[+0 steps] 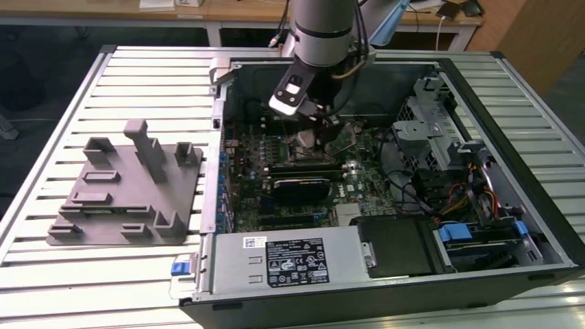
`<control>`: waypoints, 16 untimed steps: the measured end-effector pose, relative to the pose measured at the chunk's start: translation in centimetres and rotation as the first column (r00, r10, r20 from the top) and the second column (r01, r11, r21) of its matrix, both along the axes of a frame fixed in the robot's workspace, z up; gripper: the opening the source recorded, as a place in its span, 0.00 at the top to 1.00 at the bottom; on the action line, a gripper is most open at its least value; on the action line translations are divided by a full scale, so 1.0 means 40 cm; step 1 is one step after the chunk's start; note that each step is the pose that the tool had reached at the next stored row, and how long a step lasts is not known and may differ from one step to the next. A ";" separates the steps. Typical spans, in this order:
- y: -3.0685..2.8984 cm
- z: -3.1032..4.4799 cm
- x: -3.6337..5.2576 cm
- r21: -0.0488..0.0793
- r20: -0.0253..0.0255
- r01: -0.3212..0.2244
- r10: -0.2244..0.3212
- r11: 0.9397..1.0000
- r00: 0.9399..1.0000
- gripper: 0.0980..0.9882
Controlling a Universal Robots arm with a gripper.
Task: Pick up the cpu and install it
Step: 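Place the cpu into insertion slot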
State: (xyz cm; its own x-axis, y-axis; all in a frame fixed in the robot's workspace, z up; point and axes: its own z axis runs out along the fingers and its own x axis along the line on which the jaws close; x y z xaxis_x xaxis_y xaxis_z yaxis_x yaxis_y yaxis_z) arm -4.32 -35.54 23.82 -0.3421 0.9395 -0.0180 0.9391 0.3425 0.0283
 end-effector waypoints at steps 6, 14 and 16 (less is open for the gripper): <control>0.000 -0.001 0.000 0.000 0.000 0.109 -0.109 0.994 0.994 0.50; 0.000 -0.003 0.000 0.000 0.000 0.252 -0.252 0.968 0.968 0.50; 0.000 -0.004 0.000 0.000 0.000 0.286 -0.286 0.958 0.958 0.50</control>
State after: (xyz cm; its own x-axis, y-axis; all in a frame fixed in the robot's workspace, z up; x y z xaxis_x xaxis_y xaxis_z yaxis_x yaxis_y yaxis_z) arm -4.32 -35.54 23.66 -0.0596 0.9981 -0.0180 0.9978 0.0601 0.0283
